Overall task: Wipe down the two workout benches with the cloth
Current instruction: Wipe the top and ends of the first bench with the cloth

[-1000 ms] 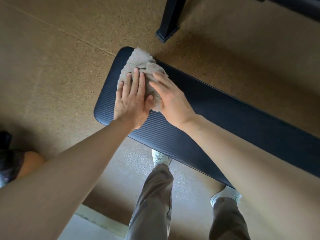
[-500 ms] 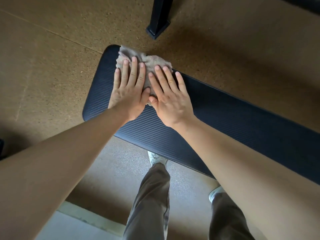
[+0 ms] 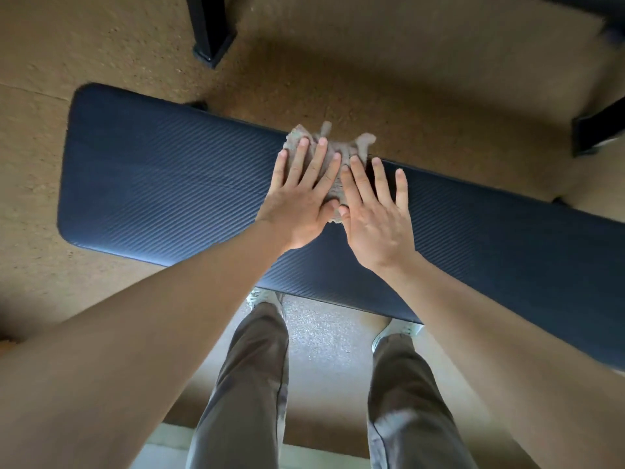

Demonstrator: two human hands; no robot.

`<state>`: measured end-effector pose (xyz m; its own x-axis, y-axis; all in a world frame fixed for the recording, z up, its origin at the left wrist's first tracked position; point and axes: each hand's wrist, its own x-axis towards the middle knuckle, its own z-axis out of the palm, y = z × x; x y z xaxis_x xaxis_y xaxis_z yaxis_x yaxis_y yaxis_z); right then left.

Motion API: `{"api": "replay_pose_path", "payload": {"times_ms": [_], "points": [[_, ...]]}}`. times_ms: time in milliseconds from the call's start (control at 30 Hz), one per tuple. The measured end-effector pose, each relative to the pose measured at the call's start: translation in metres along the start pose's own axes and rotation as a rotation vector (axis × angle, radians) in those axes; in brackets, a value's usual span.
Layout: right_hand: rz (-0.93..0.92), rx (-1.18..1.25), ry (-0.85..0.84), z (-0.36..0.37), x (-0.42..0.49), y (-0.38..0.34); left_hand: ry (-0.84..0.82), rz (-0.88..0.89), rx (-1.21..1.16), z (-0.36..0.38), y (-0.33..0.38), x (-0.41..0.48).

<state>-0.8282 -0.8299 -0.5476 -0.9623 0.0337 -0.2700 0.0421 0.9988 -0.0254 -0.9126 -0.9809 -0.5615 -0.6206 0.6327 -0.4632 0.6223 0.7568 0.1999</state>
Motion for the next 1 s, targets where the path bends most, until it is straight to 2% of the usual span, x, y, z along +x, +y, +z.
{"api": "replay_pose_path", "payload": {"times_ms": [233,367,467,667,1000], "points": [[0.169,0.016,-0.060,0.014,-0.076,0.058,-0.025,0.204,0.040,0.017,0.085,0.007],[0.246,0.043,-0.079,0.012,-0.101,0.054,-0.017,0.322,0.095,0.025,0.092,-0.003],[0.254,0.106,-0.059,0.007,-0.106,0.039,-0.014,0.343,0.135,0.028,0.086,-0.017],[0.102,0.321,0.028,0.009,-0.069,0.006,0.036,0.188,0.086,0.040,0.042,-0.055],[-0.098,0.274,0.011,0.012,0.014,-0.119,0.081,-0.104,0.008,0.042,-0.092,-0.120]]}}
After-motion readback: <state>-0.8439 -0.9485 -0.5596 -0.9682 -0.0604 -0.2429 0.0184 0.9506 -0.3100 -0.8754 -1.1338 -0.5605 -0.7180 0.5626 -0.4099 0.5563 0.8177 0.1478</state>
